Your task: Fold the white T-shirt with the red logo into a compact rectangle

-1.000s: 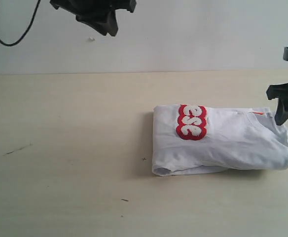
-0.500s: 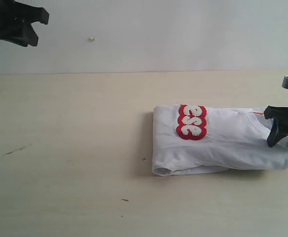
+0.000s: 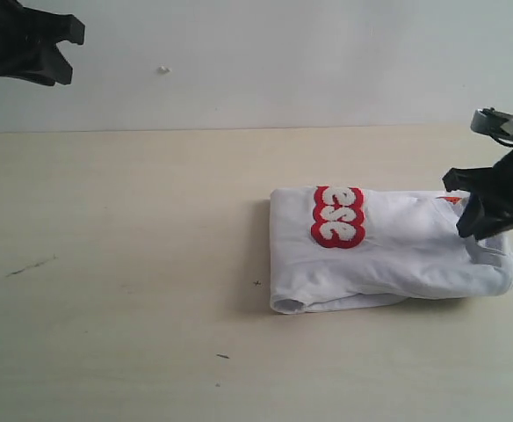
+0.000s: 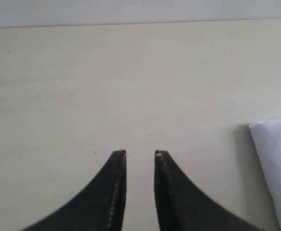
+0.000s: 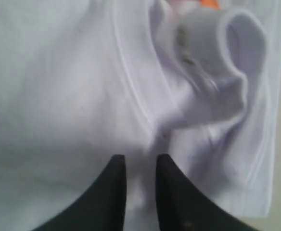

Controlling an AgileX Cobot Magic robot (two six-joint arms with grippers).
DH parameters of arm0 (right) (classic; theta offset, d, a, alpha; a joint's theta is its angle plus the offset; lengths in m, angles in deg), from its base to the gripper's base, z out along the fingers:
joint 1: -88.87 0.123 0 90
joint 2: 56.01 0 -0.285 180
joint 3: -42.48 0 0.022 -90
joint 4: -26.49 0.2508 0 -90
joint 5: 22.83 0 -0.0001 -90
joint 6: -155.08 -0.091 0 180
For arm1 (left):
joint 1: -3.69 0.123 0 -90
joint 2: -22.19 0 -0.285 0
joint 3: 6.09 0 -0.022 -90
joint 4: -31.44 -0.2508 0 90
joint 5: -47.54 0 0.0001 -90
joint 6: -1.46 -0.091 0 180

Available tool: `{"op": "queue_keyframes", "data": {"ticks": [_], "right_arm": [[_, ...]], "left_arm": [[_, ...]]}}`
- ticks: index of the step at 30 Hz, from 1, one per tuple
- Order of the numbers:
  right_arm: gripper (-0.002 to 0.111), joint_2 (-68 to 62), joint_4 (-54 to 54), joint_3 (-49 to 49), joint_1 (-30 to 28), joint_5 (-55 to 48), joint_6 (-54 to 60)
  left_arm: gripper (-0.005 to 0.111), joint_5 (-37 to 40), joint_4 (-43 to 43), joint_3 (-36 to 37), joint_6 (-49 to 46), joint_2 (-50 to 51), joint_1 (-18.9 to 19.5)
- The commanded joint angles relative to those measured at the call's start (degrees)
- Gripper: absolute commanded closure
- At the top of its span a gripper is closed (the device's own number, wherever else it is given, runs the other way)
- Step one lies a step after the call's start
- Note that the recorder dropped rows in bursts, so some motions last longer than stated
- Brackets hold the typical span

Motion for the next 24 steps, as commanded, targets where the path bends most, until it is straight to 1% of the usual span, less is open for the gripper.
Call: {"op": "queue_keyframes", "data": {"ticks": [1, 2, 5, 7, 8, 10, 11, 14, 16, 19, 21, 24], "right_arm": [[0.106, 0.3, -0.3, -3.8, 0.4, 0.7, 6.3], [0.108, 0.5, -0.5, -4.5, 0.4, 1.3, 7.6], [0.108, 1.0, -1.5, -6.0, 0.4, 4.0, 7.9], [0.108, 1.0, -1.5, -6.6, 0.4, 4.3, 4.9], [0.106, 0.8, -2.6, -6.6, 0.2, 4.0, 2.4], [0.096, -0.1, -7.0, -6.6, 0.2, 2.1, 0.4], [0.086, -0.8, -9.8, -6.6, 0.2, 1.5, -2.6], [0.062, -2.8, -14.8, -6.6, 0.0, 0.0, -9.5], [0.056, -3.8, -14.7, -6.6, 0.0, -0.4, -9.0], [0.056, -4.5, -14.4, -6.6, 0.0, 0.2, -8.1], [0.059, -4.8, -13.3, -6.6, 0.0, 1.3, -6.6], [0.067, -5.1, -12.9, -6.6, 0.0, 3.0, -6.3]], "left_arm": [[0.084, -1.8, 1.2, 0.1, -0.9, -0.8, 0.0], [0.084, -2.1, 1.2, 0.1, -0.9, -0.8, 0.0], [0.084, -3.2, 1.3, 0.1, -1.2, -0.8, 0.0], [0.084, -3.7, 1.3, 0.1, -1.3, -0.8, 0.0], [0.084, -3.8, 1.3, 0.1, -1.4, -0.8, 0.0], [0.084, -3.7, 1.3, 0.1, -1.7, -0.8, 0.0], [0.084, -3.3, 1.3, 0.1, -1.9, -0.8, 0.0], [0.084, -2.2, 1.2, 0.1, -2.3, -0.8, 0.1], [0.084, -2.3, 1.2, 0.8, -2.3, -0.9, 0.1], [0.084, -3.9, 1.2, 2.2, -2.5, -1.0, 0.1], [0.084, -4.9, 0.5, 3.0, -2.6, -1.0, 0.1], [0.084, -5.7, -0.2, 3.3, -2.6, -1.0, 0.1]]}}
